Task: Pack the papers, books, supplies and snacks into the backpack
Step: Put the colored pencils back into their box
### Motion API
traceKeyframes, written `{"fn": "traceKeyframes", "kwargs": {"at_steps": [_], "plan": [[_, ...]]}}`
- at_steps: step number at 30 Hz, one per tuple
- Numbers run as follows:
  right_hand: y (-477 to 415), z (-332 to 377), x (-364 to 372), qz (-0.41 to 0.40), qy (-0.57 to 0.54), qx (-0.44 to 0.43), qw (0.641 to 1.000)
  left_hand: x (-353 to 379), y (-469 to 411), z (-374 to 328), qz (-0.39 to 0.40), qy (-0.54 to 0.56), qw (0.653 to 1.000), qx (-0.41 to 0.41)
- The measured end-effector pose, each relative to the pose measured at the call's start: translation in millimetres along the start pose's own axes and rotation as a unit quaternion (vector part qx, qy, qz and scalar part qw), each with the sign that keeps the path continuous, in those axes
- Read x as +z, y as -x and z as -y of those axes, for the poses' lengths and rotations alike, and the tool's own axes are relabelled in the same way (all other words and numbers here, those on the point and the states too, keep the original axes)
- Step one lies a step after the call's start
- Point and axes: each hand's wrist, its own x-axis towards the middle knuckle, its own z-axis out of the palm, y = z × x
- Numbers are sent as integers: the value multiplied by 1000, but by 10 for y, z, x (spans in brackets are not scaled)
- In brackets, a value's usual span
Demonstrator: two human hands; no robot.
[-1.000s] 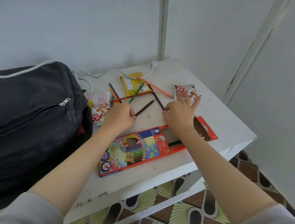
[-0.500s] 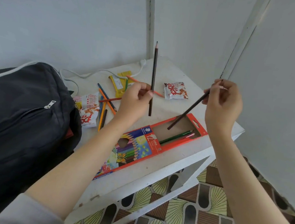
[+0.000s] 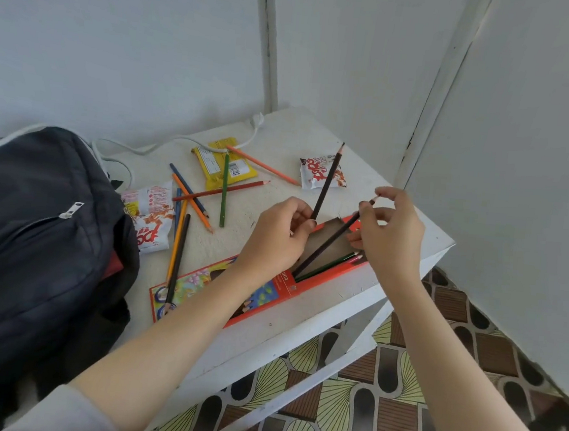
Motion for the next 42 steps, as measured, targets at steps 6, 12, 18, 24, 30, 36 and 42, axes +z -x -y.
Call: {"fn": "traceKeyframes", "kwargs": {"at_steps": [6,12,18,24,30,36,42], "plan": [[34,-88,0,11,68,-58,996,27,45,56,22,-30,999,10],[-1,-244,-46,50,103,-38,993,15,105,153,22,-126,988,86],[17,-396,-18,77,169,-45,982,-48,216,235,24,-186,970,154],[14,-467,-43,78,257,-89,959,-92,319,272,14,-187,965,186],[68,-417,-70,78,258,-111,957,-100,345,257,8,-182,964,193],[154,-417,-43,146,315,-144,927,-97,354,300,26,-170,967,190],[192,-462,-75,144,304,-169,926,-95,341,324,2,-186,959,213]]}}
